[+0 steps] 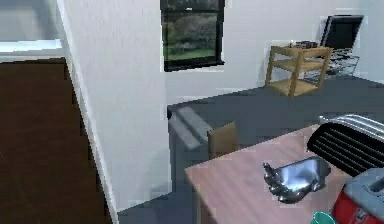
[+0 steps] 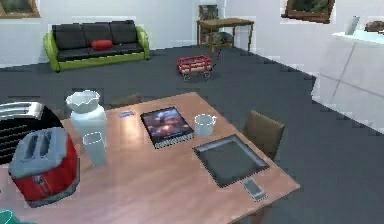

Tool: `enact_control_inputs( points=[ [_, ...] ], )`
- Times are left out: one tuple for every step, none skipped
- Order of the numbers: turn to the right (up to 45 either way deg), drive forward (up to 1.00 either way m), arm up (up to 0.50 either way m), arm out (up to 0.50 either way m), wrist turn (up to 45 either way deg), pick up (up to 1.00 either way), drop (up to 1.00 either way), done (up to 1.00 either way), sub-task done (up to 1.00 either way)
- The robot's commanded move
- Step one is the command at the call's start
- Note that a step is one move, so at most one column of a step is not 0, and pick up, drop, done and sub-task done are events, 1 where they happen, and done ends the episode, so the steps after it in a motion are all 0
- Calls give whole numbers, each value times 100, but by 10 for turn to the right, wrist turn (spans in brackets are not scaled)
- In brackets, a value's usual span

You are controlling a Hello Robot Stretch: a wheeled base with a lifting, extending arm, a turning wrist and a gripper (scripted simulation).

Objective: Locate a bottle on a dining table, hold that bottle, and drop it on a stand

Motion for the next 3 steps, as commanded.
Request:
enact_control_inputs(
  points=[
    [-420,0,0,0,0,0,0,0,0],
    [0,0,50,0,0,0,0,0,0],
    [0,0,34,0,0,0,0,0,0]
  ],
)
